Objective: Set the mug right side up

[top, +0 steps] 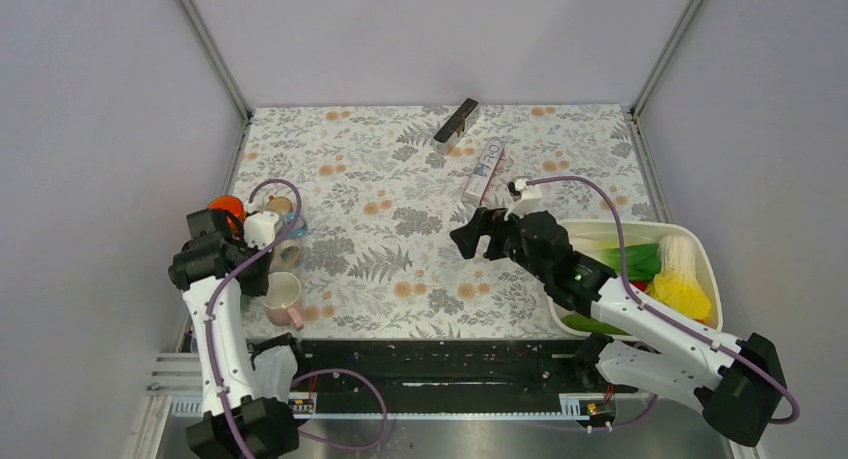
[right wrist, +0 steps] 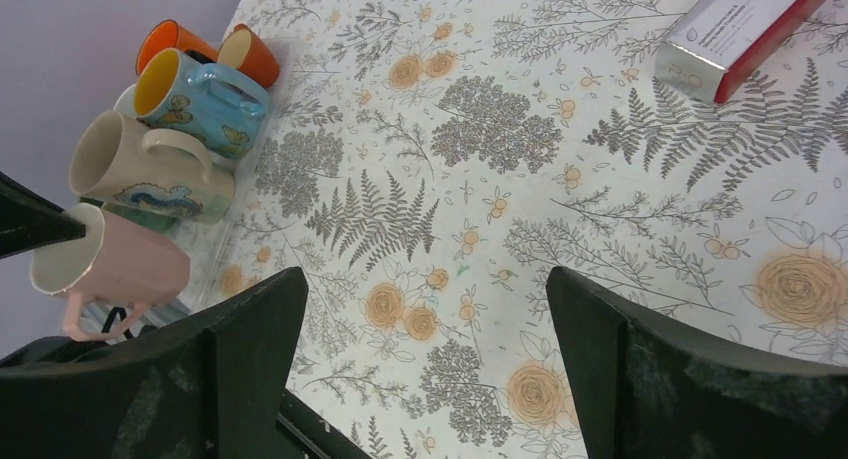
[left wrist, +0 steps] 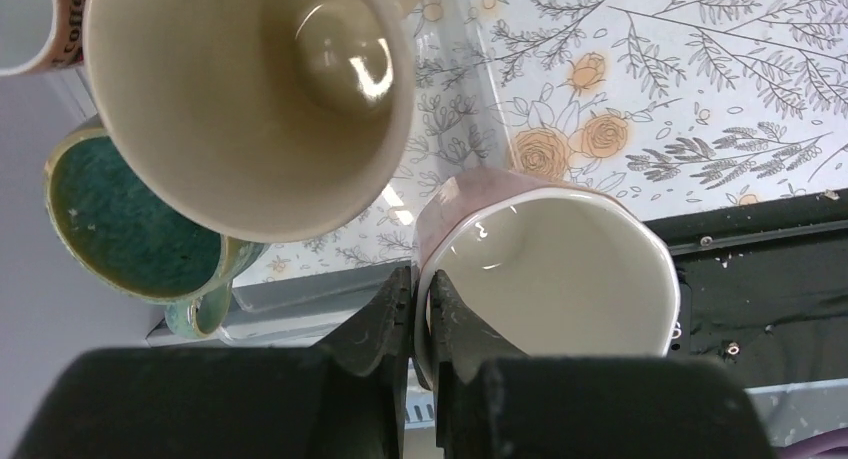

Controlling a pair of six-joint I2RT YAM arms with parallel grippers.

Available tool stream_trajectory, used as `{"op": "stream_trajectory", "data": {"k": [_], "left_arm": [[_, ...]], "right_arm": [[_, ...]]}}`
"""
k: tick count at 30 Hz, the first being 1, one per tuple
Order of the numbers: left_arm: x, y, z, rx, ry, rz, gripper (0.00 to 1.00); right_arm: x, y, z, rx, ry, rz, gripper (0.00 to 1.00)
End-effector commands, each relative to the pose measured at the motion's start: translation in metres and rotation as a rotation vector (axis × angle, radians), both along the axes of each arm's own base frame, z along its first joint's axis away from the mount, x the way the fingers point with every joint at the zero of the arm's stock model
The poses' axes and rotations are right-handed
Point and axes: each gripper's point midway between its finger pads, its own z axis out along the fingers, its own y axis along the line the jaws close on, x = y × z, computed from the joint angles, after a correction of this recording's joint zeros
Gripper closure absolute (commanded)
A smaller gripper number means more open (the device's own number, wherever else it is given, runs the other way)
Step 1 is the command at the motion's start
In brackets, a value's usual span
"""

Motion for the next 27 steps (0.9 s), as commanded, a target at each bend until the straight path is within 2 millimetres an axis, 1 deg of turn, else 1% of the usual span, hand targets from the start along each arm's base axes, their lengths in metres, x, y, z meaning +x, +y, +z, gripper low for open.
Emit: {"op": "stream_trajectory", "data": {"k": [1, 5, 9, 11, 14, 17, 19, 24, 27], "left_arm": [[0.02, 0.01, 0.005, -0.026, -0.133, 0.004, 1.0], [0.018, 0.026, -0.006, -0.05, -0.116, 0.073, 1.0], [0.017, 0.042, -0.01, -0.053, -0.149, 0.131, 1.0], [0.017, 0.046, -0.015, -0.058, -0.172, 0.144, 1.0], [0.018, 0.056, -0.025, -0.037, -0.2, 0.195, 1.0], [0.019, 0.069, -0.03, 0.0, -0.239, 0.277, 1.0], [0.02, 0.076, -0.031, 0.009, -0.268, 0.311, 1.0], [0.02, 0.085, -0.043, -0.016, -0.296, 0.382, 1.0], [0.018, 0.095, -0.043, 0.012, -0.318, 0.429, 1.0]], "right_arm": [[-0.003, -0.014, 0.0, -0.08, -0.071, 0.017, 0.01], [-0.007, -0.016, 0.007, -0.09, -0.103, 0.039, 0.01], [-0.009, -0.02, 0.011, -0.092, -0.125, 0.038, 0.0], [-0.01, -0.02, 0.013, -0.086, -0.13, 0.041, 0.01], [-0.01, -0.019, 0.017, -0.078, -0.135, 0.042, 0.01], [-0.011, -0.019, 0.021, -0.07, -0.14, 0.045, 0.01], [-0.011, -0.02, 0.023, -0.065, -0.144, 0.043, 0.01], [-0.01, -0.02, 0.032, -0.057, -0.156, 0.04, 0.01], [-0.01, -0.019, 0.039, -0.059, -0.16, 0.043, 0.0]]}}
